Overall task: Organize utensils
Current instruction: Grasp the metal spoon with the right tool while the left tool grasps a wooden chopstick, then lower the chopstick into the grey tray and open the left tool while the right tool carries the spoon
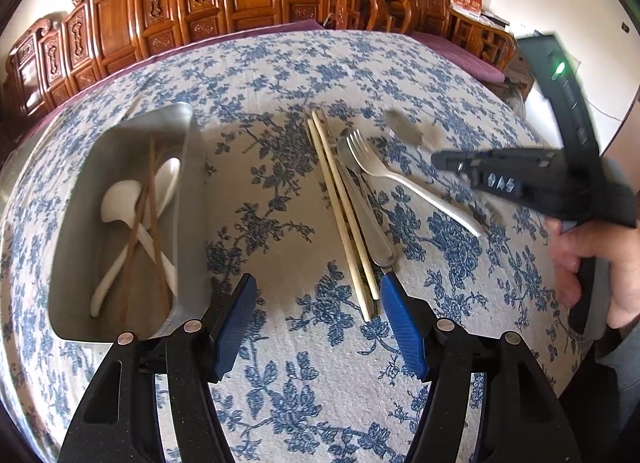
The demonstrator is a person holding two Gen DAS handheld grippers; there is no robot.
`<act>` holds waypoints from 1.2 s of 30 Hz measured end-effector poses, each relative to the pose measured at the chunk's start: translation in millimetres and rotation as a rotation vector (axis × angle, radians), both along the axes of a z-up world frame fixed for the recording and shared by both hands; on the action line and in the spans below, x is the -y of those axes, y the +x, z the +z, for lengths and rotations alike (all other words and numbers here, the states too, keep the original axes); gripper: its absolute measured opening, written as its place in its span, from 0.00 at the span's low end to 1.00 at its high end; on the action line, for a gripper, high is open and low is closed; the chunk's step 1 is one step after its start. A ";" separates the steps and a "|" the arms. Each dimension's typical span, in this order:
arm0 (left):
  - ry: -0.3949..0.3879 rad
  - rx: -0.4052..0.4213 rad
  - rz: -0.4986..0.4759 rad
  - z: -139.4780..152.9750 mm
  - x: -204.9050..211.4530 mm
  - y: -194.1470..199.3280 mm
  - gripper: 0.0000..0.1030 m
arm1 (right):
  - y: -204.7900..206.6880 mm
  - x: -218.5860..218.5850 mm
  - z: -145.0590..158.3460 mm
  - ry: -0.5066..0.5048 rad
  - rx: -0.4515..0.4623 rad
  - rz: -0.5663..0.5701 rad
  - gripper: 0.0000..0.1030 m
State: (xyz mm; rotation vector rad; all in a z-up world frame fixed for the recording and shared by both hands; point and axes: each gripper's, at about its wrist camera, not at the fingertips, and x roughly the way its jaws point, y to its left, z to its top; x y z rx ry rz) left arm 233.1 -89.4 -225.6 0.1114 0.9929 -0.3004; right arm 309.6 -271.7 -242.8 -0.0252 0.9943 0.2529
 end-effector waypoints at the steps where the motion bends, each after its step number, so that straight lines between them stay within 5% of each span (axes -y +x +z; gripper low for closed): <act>1: 0.004 -0.002 -0.003 -1.1 1.6 -0.2 0.60 | -1.1 2.1 2.4 0.005 0.009 -0.005 0.07; 9: 0.090 -0.032 -0.023 -23.9 14.8 2.8 0.49 | -6.3 1.0 8.8 0.017 0.034 0.008 0.07; 17: 0.084 -0.015 0.001 -28.2 13.3 9.2 0.45 | -9.2 -1.3 9.6 0.023 0.035 0.011 0.07; 25: 0.037 -0.026 0.010 -27.0 12.0 13.2 0.05 | -10.4 -5.5 7.5 0.019 0.031 0.020 0.07; 36: -0.015 -0.008 0.040 -10.3 -6.1 7.2 0.04 | -15.0 -14.8 9.6 0.017 0.047 0.027 0.07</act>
